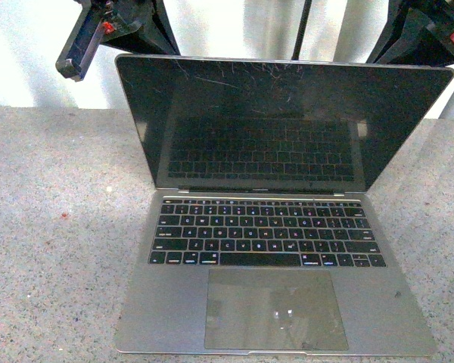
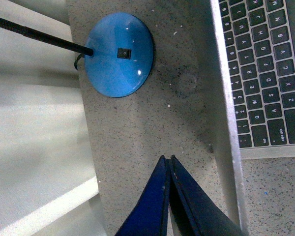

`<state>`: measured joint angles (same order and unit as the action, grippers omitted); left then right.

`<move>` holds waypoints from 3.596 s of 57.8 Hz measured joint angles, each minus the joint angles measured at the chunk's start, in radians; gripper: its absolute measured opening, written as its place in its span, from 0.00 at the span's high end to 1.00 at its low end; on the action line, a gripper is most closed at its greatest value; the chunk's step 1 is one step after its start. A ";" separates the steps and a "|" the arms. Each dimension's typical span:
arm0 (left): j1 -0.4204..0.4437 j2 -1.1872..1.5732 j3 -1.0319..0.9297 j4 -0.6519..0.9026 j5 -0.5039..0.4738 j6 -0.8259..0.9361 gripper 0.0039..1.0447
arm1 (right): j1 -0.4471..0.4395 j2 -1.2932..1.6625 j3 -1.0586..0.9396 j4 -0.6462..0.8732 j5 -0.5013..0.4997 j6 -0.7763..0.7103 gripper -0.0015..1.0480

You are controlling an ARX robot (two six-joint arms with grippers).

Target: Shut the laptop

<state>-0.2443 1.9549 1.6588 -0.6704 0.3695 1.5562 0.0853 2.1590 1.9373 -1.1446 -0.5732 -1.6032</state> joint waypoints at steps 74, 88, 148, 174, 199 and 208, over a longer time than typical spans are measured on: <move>-0.064 -0.106 -0.253 0.095 0.017 0.010 0.97 | 0.046 -0.106 -0.328 0.134 0.005 0.021 0.97; -0.071 -0.106 -0.282 0.121 0.017 0.004 0.97 | 0.045 -0.106 -0.351 0.154 0.003 0.021 0.97; -0.111 -0.111 -0.446 0.249 0.061 -0.043 0.97 | 0.076 -0.076 -0.488 0.287 -0.059 0.063 0.97; -0.126 -0.069 -0.570 0.352 0.078 -0.081 0.97 | 0.086 -0.048 -0.578 0.366 -0.083 0.094 0.97; -0.156 -0.042 -0.628 0.411 0.086 -0.110 0.97 | 0.087 -0.035 -0.649 0.399 -0.072 0.095 0.97; -0.169 -0.030 -0.645 0.418 0.086 -0.117 0.97 | 0.087 -0.024 -0.658 0.404 -0.070 0.095 0.97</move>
<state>-0.4133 1.9247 1.0142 -0.2523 0.4557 1.4387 0.1726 2.1353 1.2797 -0.7406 -0.6430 -1.5078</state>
